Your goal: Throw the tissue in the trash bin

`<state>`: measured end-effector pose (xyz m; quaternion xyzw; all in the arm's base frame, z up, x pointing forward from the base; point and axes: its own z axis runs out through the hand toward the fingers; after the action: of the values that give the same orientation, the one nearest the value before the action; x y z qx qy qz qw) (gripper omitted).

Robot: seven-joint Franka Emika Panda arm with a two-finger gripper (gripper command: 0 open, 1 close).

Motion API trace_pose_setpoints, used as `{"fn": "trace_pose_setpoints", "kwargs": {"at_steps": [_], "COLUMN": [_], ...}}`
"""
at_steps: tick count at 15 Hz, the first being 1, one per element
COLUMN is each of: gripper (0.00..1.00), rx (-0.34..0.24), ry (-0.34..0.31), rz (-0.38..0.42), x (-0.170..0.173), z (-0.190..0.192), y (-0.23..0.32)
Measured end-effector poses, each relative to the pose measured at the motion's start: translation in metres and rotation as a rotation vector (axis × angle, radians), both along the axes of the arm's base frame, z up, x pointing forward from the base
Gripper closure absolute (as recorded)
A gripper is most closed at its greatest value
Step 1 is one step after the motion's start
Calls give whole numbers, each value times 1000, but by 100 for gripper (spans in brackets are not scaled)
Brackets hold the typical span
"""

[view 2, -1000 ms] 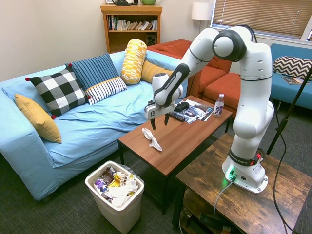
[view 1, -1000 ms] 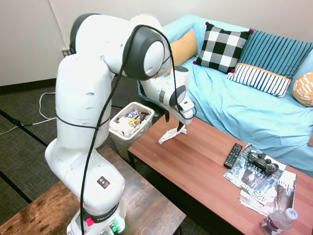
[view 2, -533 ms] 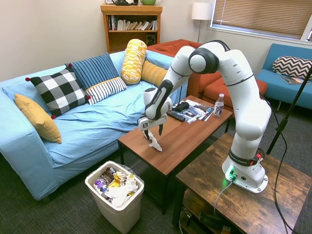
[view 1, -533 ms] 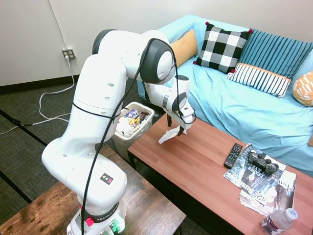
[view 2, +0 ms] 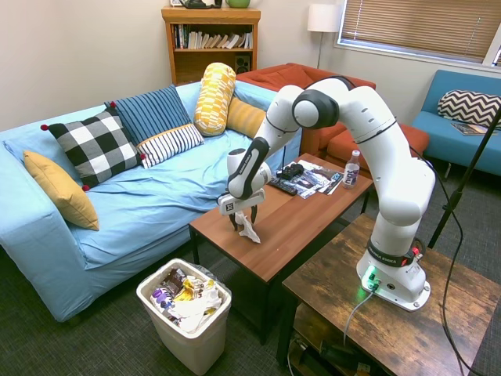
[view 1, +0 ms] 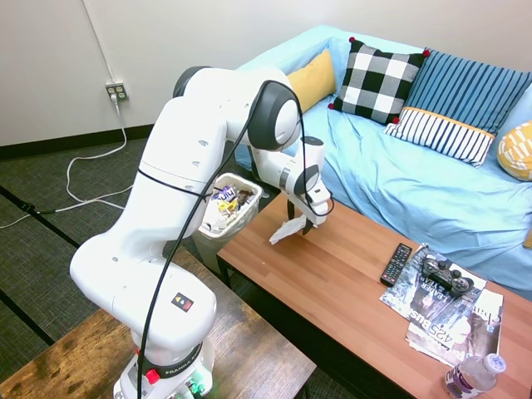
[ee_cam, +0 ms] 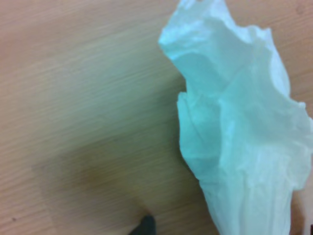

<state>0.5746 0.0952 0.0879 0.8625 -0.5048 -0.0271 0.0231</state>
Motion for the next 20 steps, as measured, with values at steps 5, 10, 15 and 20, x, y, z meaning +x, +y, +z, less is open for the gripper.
{"fn": "trace_pose_setpoints", "kwargs": {"at_steps": [5, 10, 15, 20], "gripper": [100, 100, 100, 100], "rx": [13, 30, 56, 11], "ry": [-2, -25, -59, -80], "rz": [-6, 22, 81, 300], "x": [0, -2, -2, -11], "z": [-1, -1, 25, 80], "y": [-3, -7, 5, 127]}}
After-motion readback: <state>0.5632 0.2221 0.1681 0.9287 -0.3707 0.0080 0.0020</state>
